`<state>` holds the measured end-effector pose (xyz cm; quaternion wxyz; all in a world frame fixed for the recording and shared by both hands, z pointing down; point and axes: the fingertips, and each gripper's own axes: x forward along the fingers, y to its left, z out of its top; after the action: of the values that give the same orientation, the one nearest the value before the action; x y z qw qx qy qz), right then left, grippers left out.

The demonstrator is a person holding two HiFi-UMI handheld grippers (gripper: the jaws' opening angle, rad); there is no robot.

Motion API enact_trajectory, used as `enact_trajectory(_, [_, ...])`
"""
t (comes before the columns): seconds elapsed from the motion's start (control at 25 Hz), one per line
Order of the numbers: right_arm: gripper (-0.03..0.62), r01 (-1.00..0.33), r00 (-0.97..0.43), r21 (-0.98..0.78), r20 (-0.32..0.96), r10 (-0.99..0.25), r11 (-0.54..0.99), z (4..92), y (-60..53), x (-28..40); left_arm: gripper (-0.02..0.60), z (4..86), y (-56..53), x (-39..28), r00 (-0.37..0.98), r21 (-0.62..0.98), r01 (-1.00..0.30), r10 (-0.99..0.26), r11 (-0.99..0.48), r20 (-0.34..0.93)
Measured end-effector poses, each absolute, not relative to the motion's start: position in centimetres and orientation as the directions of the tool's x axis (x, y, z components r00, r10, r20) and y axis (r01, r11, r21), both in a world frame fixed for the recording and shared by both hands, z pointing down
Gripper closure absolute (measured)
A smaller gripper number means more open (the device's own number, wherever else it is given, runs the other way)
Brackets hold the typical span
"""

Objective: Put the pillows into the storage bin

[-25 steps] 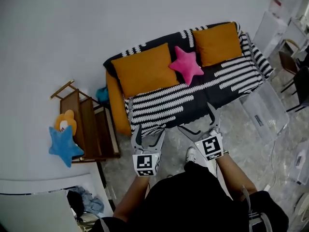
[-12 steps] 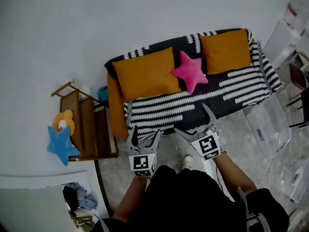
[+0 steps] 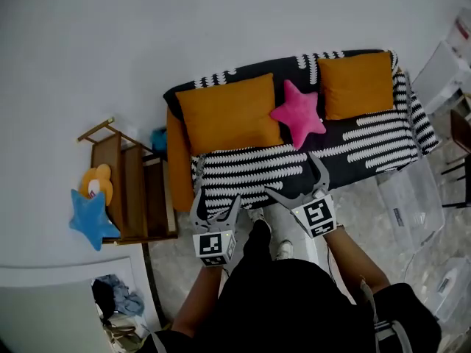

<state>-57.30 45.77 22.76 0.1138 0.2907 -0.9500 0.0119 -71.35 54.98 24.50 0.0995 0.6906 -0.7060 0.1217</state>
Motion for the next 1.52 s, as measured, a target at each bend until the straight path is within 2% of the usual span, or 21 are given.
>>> enact_trajectory(0.28, [-0.004, -0.543, -0.799, 0.042, 0.284, -0.531, 0.839, 25.6, 38.9, -64.0, 0.193, 26.1, 48.8, -78.4, -0.072, -0.033, -0.997, -0.945, 0.065, 0.32])
enact_trajectory(0.84, [-0.004, -0.571, -0.759, -0.05, 0.413, -0.504, 0.819, 32.2, 25.0, -75.7, 0.193, 33.2, 34.4, -92.3, -0.007, 0.012, -1.0, -0.892, 0.014, 0.452])
enact_trajectory(1.08, [-0.004, -0.614, -0.72, -0.067, 0.456, -0.523, 0.786, 35.0, 20.3, -77.4, 0.193, 36.2, 30.5, -95.1, 0.032, 0.013, -0.999, -0.871, -0.03, 0.491])
enact_trajectory(1.52, [-0.004, -0.649, -0.687, -0.197, 0.567, -0.455, 0.735, 48.0, 10.1, -78.5, 0.193, 47.4, 22.2, -100.6, 0.02, 0.107, -0.993, -0.821, 0.05, 0.57])
